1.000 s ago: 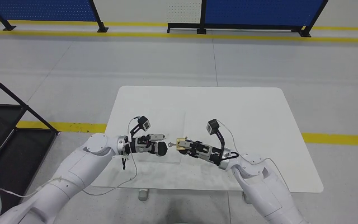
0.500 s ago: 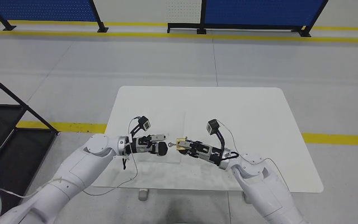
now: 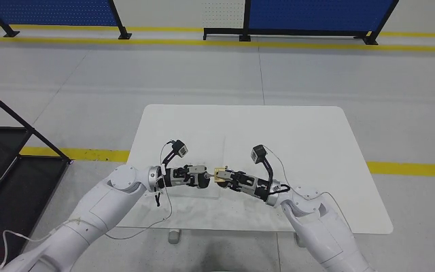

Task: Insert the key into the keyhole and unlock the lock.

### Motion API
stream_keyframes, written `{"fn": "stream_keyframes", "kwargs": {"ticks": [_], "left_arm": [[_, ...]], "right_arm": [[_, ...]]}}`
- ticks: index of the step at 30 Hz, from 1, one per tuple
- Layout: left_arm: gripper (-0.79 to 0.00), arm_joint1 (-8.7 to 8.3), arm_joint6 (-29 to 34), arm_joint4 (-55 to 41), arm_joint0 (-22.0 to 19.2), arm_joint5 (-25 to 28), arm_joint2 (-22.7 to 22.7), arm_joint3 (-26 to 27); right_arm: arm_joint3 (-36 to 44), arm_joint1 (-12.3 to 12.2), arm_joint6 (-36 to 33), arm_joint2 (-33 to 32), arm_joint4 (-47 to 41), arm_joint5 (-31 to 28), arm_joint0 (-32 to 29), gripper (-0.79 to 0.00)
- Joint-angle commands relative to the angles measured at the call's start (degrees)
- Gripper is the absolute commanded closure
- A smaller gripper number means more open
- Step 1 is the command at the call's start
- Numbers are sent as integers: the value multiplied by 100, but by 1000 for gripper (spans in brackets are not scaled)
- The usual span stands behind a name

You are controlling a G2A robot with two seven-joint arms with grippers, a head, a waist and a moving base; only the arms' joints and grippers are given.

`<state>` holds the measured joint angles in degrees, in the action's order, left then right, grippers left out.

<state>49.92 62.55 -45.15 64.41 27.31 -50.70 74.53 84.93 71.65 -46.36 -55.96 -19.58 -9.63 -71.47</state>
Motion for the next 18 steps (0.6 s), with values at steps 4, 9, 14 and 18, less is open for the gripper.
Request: {"fn": "stream_keyframes", "kwargs": {"ticks": [4, 9, 14, 18], "left_arm": [[-480, 23, 171, -39, 18, 42, -98, -69], [-336, 32, 338, -19, 53, 101, -219, -134], [-277, 36, 492, 8, 103, 118, -334, -141], [-240, 49, 559, 19, 146, 105, -396, -130]], "right_arm": [[0, 0, 0, 0, 0, 0, 0, 0], [0, 0, 0, 0, 0, 0, 0, 0], [0, 0, 0, 0, 0, 0, 0, 0], [0, 0, 0, 0, 0, 0, 0, 0]]}}
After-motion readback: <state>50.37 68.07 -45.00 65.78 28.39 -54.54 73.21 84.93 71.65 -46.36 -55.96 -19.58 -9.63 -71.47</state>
